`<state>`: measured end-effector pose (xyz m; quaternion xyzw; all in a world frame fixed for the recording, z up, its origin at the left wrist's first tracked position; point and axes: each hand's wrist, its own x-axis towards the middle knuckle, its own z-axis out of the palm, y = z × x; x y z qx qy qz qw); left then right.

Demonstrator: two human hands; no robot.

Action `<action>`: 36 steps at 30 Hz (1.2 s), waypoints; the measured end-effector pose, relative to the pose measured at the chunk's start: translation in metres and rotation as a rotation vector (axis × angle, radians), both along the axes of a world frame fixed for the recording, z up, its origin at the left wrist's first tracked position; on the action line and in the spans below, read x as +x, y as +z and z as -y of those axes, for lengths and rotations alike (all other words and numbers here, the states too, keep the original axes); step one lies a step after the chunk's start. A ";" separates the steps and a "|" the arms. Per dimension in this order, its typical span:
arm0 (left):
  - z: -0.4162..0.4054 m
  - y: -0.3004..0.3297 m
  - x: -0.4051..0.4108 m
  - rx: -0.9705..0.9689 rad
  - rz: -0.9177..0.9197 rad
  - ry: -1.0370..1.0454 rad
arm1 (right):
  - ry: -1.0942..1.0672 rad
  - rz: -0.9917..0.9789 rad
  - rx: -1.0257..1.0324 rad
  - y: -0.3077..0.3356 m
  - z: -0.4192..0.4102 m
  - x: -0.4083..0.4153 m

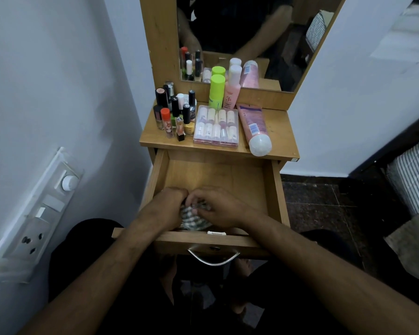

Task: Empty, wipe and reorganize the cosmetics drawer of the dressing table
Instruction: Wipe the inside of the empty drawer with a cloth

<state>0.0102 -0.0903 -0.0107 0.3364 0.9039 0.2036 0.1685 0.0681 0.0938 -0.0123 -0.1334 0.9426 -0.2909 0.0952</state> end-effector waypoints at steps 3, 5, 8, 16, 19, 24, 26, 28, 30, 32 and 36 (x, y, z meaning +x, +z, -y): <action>0.003 0.004 0.002 0.112 0.018 0.004 | -0.082 0.036 -0.057 0.006 -0.009 0.004; 0.003 0.006 0.002 0.177 0.000 -0.020 | -0.091 0.057 -0.001 0.010 -0.011 0.006; 0.002 0.008 0.001 0.251 -0.065 -0.049 | -0.113 0.063 0.089 0.019 -0.010 0.006; 0.001 0.005 -0.001 0.346 -0.158 0.015 | -0.294 0.044 -0.033 0.066 -0.032 0.028; 0.002 0.003 0.001 0.380 -0.133 0.025 | -0.462 0.010 -0.231 0.106 -0.056 0.045; 0.000 0.001 0.003 0.382 -0.094 0.026 | -0.784 -0.114 -0.553 0.158 -0.116 0.044; 0.000 0.002 0.002 0.380 -0.092 0.028 | -0.890 -0.150 -0.672 0.164 -0.142 0.030; 0.000 0.003 0.002 0.378 -0.090 0.033 | -0.979 -0.133 -0.769 0.158 -0.163 0.011; 0.001 0.004 0.002 0.374 -0.087 0.033 | -1.084 -0.093 -0.831 0.143 -0.179 -0.010; 0.001 0.007 0.003 0.365 -0.087 0.024 | -1.170 -0.058 -0.855 0.125 -0.187 -0.030; 0.001 0.011 0.004 0.364 -0.077 0.014 | -1.259 -0.097 -0.623 0.104 -0.183 -0.050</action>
